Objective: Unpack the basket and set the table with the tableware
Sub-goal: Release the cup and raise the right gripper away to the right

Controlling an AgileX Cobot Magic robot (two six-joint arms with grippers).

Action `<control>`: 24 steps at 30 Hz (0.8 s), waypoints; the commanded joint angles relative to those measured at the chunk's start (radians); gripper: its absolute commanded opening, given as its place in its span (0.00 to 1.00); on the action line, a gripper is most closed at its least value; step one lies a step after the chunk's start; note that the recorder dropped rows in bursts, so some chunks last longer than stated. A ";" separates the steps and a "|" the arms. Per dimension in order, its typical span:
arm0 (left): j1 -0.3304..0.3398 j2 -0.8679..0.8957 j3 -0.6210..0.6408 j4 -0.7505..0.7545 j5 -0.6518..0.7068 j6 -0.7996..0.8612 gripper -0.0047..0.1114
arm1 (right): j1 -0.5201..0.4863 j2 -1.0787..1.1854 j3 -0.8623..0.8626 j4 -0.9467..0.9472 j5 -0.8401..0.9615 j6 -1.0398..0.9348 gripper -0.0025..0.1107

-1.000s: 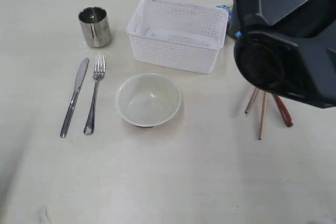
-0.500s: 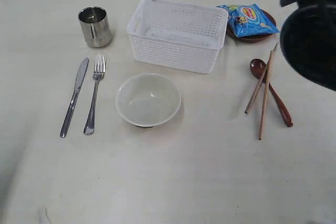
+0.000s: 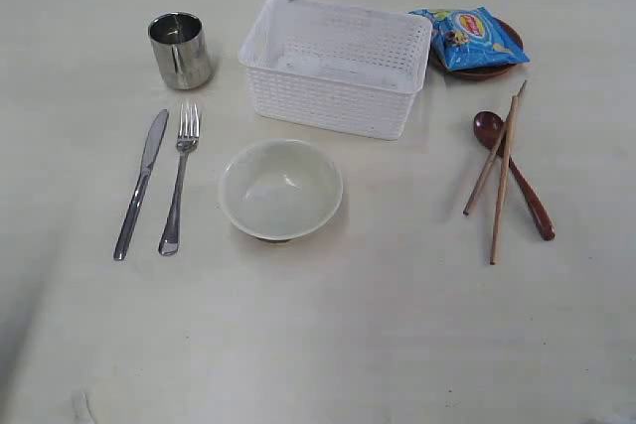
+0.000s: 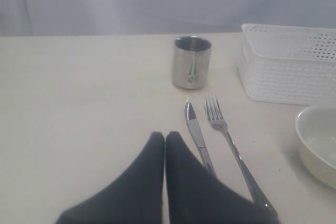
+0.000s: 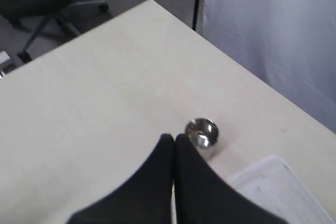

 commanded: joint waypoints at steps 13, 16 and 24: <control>-0.008 -0.003 0.003 0.000 -0.002 -0.001 0.04 | -0.003 -0.449 0.967 -0.574 -0.517 0.352 0.02; -0.008 -0.003 0.003 0.000 -0.002 -0.001 0.04 | -0.042 -0.421 1.024 -0.723 -0.473 0.512 0.02; -0.008 -0.003 0.003 0.000 -0.002 -0.003 0.04 | -0.234 -0.316 1.033 -0.548 -0.523 0.427 0.02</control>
